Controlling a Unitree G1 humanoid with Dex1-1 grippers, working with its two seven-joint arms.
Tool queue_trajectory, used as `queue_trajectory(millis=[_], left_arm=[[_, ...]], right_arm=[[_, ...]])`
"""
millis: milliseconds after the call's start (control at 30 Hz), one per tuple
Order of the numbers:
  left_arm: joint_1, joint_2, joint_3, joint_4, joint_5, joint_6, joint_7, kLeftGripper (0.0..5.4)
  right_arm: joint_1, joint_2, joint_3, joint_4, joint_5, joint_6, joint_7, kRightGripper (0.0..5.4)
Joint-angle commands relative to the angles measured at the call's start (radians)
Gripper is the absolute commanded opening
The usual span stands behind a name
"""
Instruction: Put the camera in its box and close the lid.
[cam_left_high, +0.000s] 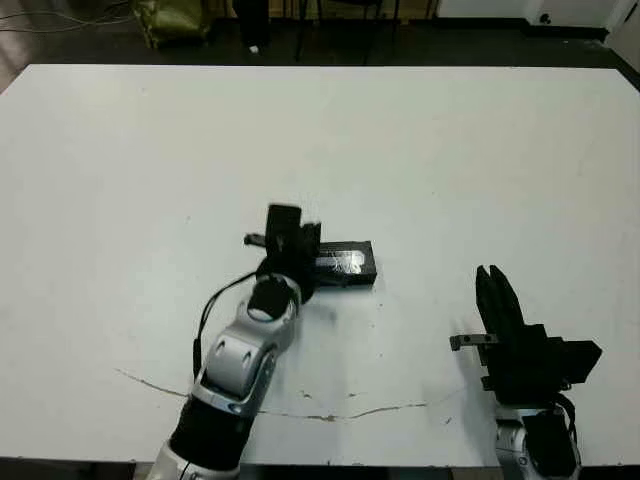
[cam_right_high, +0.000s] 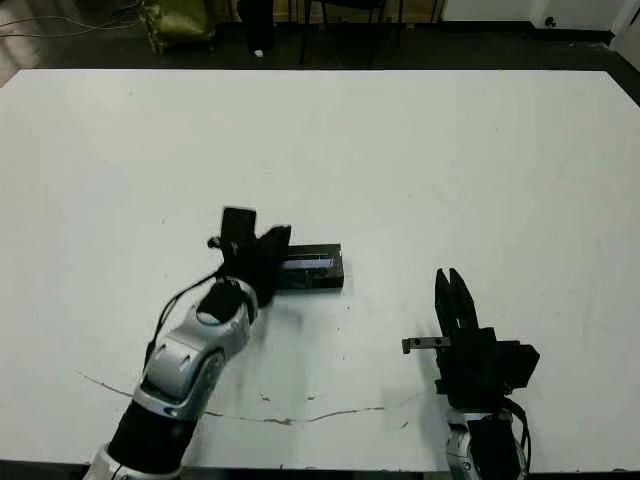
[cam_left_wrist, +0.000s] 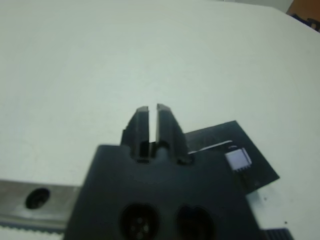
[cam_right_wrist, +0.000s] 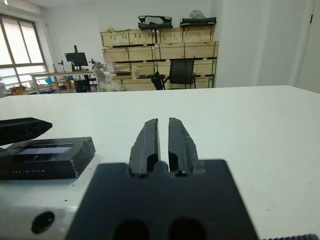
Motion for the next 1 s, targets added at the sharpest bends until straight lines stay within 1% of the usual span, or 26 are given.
queue_trajectory(millis=[33, 333, 467, 567, 700, 767, 833, 900, 933, 1000], left_arm=[[0.082, -0.018, -0.014, 0.103, 0.025, 0.012, 0.014, 0.02], [0.072, -0.006, 0.006, 0.237, 0.059, -0.027, 0.024, 0.02], [0.079, 0.006, 0.026, 0.229, 0.048, -0.046, 0.001, 0.02], [0.1, 0.02, 0.037, 0.106, 0.026, -0.041, -0.033, 0.02], [0.136, 0.072, 0.075, -0.167, -0.018, -0.015, -0.102, 0.02], [0.148, 0.101, 0.121, -0.297, -0.042, -0.024, -0.129, 0.02], [0.155, 0.132, 0.19, -0.414, -0.085, -0.029, -0.157, 0.02], [0.163, 0.164, 0.276, -0.495, -0.142, -0.051, -0.187, 0.02], [0.17, 0.178, 0.312, -0.52, -0.16, -0.076, -0.199, 0.02], [0.193, 0.202, 0.382, -0.563, -0.187, -0.126, -0.211, 0.02]], right_arm=[[0.012, -0.007, -0.002, 0.012, -0.002, 0.004, 0.003, 0.0], [0.022, -0.007, 0.002, -0.011, -0.005, 0.026, -0.002, 0.0], [0.023, -0.004, 0.004, -0.01, -0.002, 0.024, -0.002, 0.0], [0.026, -0.003, 0.006, -0.015, -0.01, 0.027, -0.008, 0.0], [0.016, -0.007, -0.001, 0.013, -0.006, -0.012, 0.005, 0.0], [0.016, -0.006, -0.002, 0.011, 0.0, -0.012, 0.006, 0.0], [0.019, -0.005, -0.001, -0.006, 0.002, 0.001, 0.002, 0.0], [0.012, -0.013, -0.004, -0.01, 0.0, -0.017, 0.009, 0.0], [0.006, -0.018, -0.007, -0.009, 0.008, -0.029, 0.019, 0.0], [0.001, -0.026, -0.011, -0.027, 0.02, -0.031, 0.03, 0.0]])
